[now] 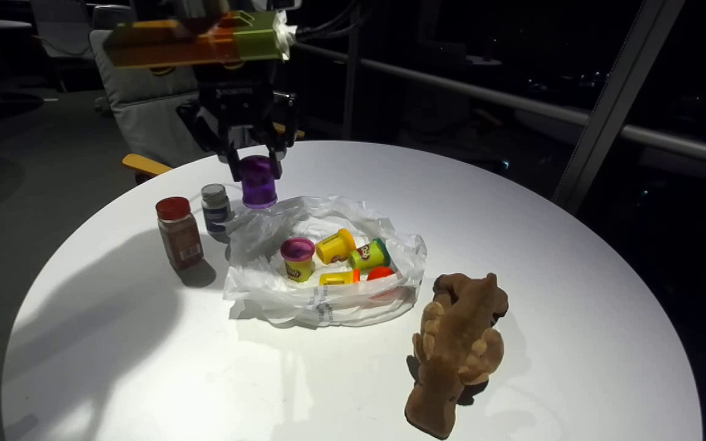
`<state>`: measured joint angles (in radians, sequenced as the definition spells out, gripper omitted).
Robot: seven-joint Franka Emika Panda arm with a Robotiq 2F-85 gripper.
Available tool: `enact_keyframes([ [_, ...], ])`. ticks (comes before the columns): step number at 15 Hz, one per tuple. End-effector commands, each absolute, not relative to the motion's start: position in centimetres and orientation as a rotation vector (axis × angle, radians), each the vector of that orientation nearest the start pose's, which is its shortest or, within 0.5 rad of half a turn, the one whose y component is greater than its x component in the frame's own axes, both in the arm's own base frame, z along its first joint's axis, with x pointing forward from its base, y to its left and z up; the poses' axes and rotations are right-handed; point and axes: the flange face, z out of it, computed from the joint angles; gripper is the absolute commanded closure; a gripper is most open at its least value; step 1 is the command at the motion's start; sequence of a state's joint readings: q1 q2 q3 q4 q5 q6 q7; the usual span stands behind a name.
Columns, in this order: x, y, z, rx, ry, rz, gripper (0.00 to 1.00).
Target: Remove the contents in the plastic bag and put them on the table.
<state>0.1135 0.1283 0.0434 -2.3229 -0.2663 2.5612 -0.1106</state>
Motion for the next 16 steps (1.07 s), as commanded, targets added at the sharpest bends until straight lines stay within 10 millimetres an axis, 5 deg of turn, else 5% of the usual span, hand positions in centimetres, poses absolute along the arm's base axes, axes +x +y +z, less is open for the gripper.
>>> enact_keyframes([
  [1, 47.2, 8.5, 29.6, -3.132, -0.888, -0.253, 0.74],
  [6, 47.1, 8.8, 25.3, -3.024, -1.053, -0.263, 0.74],
  [11, 42.5, 15.8, 20.4, -2.831, -1.216, -0.079, 0.74],
  [16, 39.4, 19.4, 19.4, -2.759, -1.339, -0.032, 0.74],
])
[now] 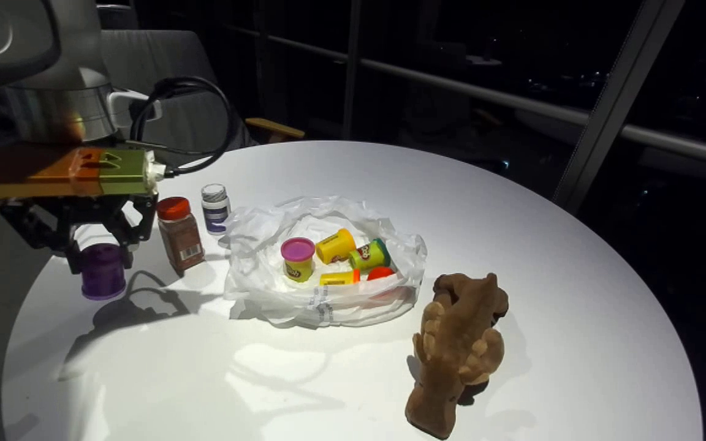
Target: Remove the contents in the plastic bag and put them on the table.
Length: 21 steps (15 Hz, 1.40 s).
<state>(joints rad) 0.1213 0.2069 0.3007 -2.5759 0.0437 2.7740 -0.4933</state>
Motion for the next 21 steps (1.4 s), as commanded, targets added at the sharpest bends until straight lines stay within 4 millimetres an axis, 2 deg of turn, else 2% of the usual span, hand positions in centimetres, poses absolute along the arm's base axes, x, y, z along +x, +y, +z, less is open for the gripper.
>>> enact_keyframes([
  [1, 39.1, 19.5, 19.2, -2.761, -1.347, -0.028, 0.74],
  [8, 37.2, 19.1, 18.4, -2.849, -1.486, -0.076, 0.74],
  [11, 37.3, 19.5, 18.4, -2.905, -1.516, -0.144, 0.74],
  [12, 37.2, 19.6, 18.5, -2.922, -1.512, -0.163, 0.53],
  [13, 37.1, 19.8, 18.5, -2.937, -1.503, -0.182, 0.24],
  [14, 37.2, 19.8, 18.9, -2.956, -1.492, -0.214, 0.23],
  [17, 37.8, 19.3, 20.9, -3.011, -1.396, -0.332, 0.01],
  [21, 40.6, 16.8, 25.5, -3.072, -1.130, -0.509, 0.00],
])
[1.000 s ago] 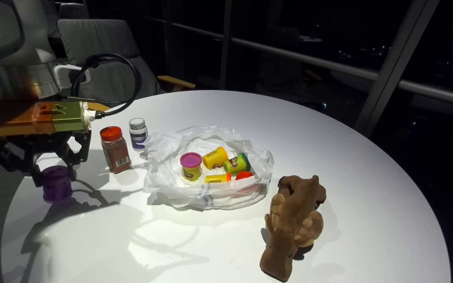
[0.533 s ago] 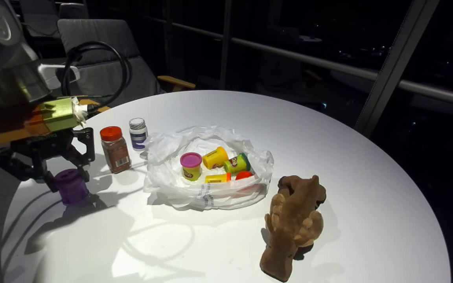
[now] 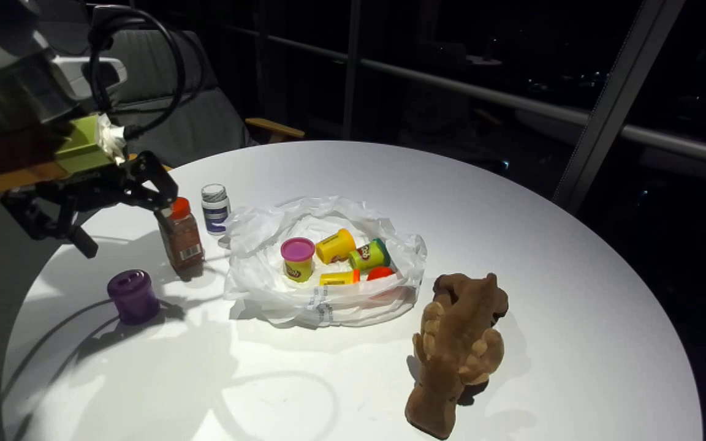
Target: Remove the contents in the plastic bag and put them on the table.
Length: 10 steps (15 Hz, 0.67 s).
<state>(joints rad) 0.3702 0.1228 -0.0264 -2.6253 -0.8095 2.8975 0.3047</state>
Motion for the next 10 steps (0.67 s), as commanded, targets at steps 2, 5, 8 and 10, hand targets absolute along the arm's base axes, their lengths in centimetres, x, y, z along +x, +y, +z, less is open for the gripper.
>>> enact_keyframes([
  [2, 42.9, 15.0, 28.4, -3.101, -0.966, -0.581, 0.00],
  [5, 47.0, 12.1, 30.8, -3.139, -0.701, -0.628, 0.00],
  [8, 48.8, 10.9, 29.3, -3.170, -0.504, -0.541, 0.00],
  [10, 49.5, 9.9, 27.3, -3.188, -0.388, -0.481, 0.00],
])
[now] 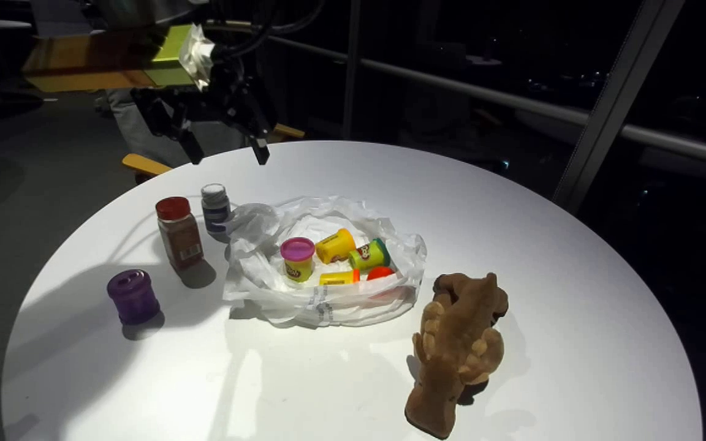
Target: Remove the contents in the plastic bag and put them on the table.
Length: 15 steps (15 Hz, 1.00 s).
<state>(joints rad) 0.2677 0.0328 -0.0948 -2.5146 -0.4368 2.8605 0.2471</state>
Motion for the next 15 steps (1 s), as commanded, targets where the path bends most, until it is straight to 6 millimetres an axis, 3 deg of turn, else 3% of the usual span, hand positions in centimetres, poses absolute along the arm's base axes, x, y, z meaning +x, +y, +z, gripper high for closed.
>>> enact_keyframes([
  [1, 49.6, 9.6, 26.0, -3.193, -0.348, -0.443, 0.00],
  [6, 49.3, 8.6, 19.9, -3.222, -0.167, -0.296, 0.00],
  [7, 52.9, 5.1, 20.6, -3.219, -0.133, -0.291, 0.00],
  [8, 53.6, 4.3, 20.3, -3.214, -0.091, -0.283, 0.00],
  [12, 59.2, -0.8, 21.5, -3.209, 0.065, -0.353, 0.00],
  [15, 61.8, -2.6, 22.0, -3.178, 0.088, -0.349, 0.00],
])
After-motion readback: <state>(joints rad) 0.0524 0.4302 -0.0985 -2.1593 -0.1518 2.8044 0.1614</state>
